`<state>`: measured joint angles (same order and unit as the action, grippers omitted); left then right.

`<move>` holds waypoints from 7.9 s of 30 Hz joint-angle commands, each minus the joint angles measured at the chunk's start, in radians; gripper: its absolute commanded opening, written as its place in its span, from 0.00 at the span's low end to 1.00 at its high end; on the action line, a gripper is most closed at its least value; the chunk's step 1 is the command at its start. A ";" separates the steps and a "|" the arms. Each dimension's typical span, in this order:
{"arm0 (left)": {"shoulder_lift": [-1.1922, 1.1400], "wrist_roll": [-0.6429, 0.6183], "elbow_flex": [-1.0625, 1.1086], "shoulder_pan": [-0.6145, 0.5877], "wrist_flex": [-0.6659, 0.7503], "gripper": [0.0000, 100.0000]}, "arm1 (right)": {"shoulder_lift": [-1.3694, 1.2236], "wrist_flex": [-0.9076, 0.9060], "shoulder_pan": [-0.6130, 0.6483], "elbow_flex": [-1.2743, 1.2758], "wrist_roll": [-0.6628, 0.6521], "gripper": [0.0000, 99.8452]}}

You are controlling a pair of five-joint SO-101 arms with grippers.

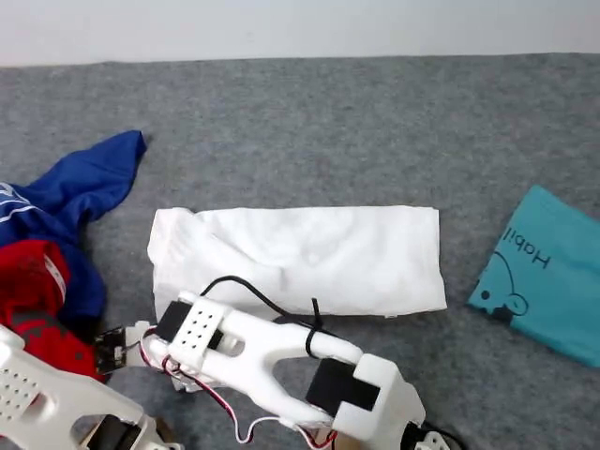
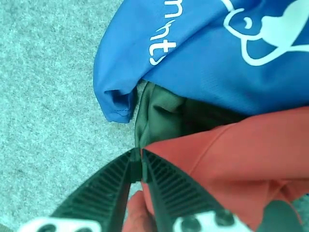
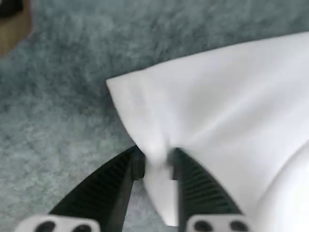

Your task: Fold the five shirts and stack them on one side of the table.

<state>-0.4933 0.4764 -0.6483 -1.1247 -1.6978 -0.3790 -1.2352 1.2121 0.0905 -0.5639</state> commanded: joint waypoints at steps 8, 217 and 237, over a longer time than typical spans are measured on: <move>0.048 0.012 -0.008 0.003 -0.005 0.01 | 0.108 -0.045 -0.071 -0.086 -0.011 0.01; 2.280 -0.417 2.335 0.809 0.546 0.01 | 0.469 -0.079 -0.941 0.170 0.717 0.01; 2.280 -0.417 2.335 0.809 0.546 0.01 | 0.335 -0.054 -1.218 0.138 0.709 0.32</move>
<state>1.7837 0.0683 1.6901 -0.3115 -1.1454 -0.0460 -1.2536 0.0414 0.2977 0.1419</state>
